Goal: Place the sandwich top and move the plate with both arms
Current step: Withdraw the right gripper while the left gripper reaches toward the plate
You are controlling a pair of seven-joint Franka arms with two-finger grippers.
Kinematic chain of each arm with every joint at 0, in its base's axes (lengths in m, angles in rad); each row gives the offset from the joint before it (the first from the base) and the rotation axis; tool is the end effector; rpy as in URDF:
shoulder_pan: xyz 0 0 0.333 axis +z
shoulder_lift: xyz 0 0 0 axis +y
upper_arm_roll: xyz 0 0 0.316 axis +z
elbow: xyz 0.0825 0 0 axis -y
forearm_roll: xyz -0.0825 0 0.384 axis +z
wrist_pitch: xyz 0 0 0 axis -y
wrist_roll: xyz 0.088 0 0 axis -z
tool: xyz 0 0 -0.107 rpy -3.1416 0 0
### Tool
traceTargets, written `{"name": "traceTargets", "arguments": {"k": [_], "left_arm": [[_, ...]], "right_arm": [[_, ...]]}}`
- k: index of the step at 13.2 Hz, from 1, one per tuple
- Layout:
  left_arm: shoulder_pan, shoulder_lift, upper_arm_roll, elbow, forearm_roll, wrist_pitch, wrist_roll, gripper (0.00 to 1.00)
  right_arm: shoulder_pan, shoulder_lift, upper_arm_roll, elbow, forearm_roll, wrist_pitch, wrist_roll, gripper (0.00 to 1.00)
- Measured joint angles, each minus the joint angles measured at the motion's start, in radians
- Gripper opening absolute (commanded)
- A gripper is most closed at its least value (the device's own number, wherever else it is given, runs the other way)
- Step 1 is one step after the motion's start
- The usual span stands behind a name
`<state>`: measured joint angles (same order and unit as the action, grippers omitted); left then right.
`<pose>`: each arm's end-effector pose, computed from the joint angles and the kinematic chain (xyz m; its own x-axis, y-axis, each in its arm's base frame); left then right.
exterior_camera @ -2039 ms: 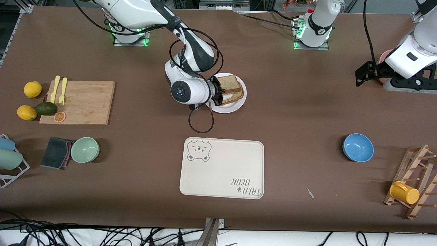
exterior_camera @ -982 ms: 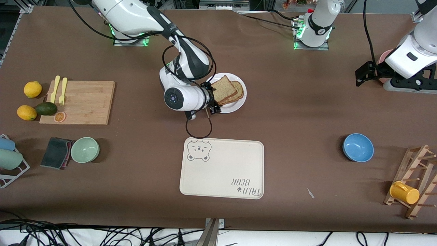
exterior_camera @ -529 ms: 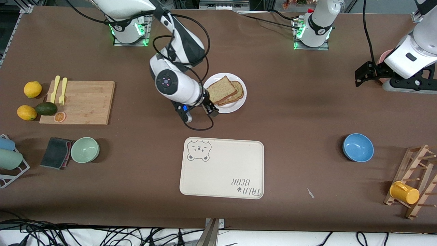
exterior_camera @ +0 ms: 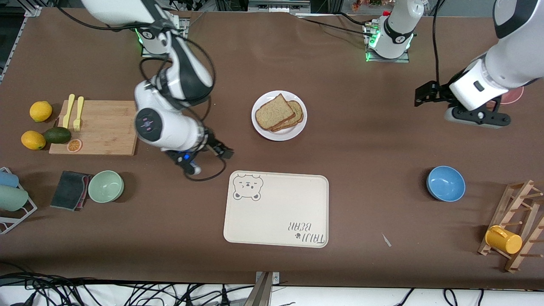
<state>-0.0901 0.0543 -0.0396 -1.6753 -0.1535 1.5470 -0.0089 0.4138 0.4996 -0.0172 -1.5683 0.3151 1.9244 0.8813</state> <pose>0.5523 -0.0884 0.5449 0.9755 -0.1224 -0.1826 -0.0951 -0.9839 0.1515 0.6128 0.2818 0.3446 0.7827 -0.5431 -0.3040 -0.5818 -0.8120 -0.0471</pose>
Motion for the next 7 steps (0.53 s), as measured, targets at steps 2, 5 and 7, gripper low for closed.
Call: {"name": "traceTargets", "arguments": {"k": [2, 5, 7], "left_arm": [[0.000, 0.061, 0.000, 0.000, -0.107, 0.000, 0.000, 1.00], [-0.025, 0.178, -0.005, 0.001, -0.194, 0.018, 0.006, 1.00], [-0.094, 0.252, -0.019, 0.002, -0.211, 0.067, 0.007, 1.00]], "right_arm": [[-0.007, -0.024, -0.083, 0.002, 0.000, -0.100, -0.170, 0.99], [-0.008, -0.076, -0.174, 0.004, -0.016, -0.195, -0.298, 0.99], [-0.008, -0.116, -0.187, 0.006, -0.064, -0.222, -0.338, 0.99]]}}
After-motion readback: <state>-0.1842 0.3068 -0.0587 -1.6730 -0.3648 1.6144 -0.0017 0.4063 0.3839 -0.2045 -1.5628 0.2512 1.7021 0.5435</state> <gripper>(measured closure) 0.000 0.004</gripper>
